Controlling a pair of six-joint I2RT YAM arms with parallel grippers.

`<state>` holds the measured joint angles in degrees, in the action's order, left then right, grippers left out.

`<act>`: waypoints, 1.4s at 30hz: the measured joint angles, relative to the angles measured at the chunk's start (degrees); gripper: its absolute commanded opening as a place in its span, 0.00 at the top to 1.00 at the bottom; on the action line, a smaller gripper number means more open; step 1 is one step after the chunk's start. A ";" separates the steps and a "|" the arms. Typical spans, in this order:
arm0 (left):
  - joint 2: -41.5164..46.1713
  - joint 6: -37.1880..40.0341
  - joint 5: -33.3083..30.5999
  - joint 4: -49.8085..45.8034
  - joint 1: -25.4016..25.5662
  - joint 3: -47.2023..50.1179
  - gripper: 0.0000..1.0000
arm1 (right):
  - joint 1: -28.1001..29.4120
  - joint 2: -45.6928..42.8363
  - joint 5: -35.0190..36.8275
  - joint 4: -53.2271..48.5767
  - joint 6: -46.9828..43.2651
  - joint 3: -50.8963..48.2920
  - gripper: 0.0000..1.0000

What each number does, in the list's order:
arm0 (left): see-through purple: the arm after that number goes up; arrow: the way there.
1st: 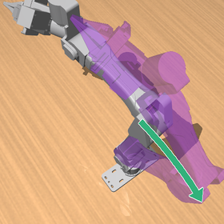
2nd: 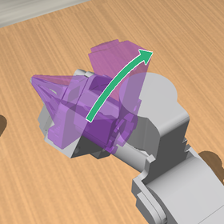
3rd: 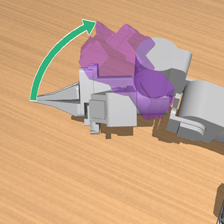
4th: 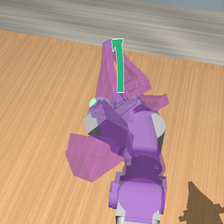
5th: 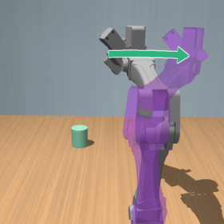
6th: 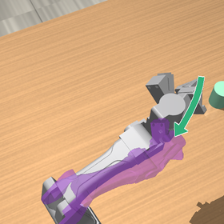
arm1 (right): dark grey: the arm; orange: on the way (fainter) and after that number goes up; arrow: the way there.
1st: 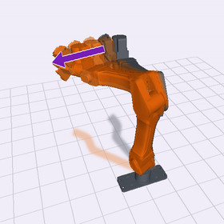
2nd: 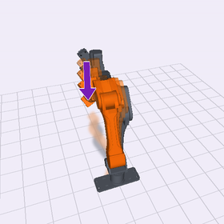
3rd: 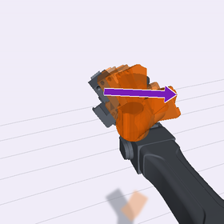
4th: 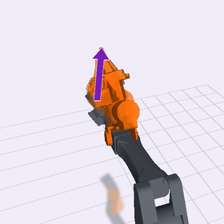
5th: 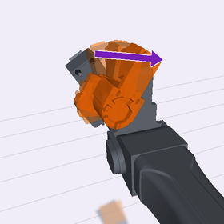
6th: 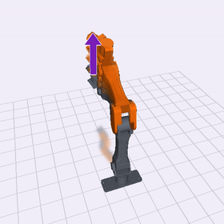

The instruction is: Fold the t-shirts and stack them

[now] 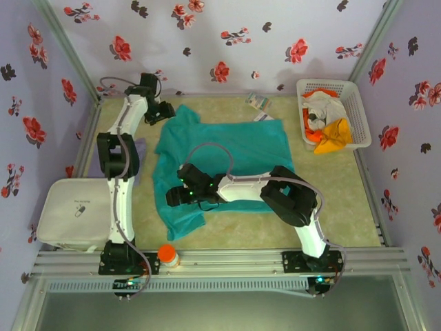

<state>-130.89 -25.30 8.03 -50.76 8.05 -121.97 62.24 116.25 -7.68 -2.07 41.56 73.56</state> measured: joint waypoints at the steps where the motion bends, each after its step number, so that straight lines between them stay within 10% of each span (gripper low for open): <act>1: 3.10 -0.02 0.04 0.70 0.15 3.04 0.41 | -0.11 -0.02 0.66 -0.96 -0.50 0.48 0.17; 21: 39.01 -0.26 -2.12 6.40 5.49 46.36 0.24 | -7.19 -21.64 13.03 -12.26 -5.25 -7.13 0.12; 42: 63.21 -12.61 -1.77 -2.34 17.99 74.20 0.33 | -16.20 -36.30 24.65 -25.29 -1.90 -22.14 0.17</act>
<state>-67.68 -37.91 6.26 -53.10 26.04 -47.77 46.04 79.94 16.97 -27.35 39.66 51.42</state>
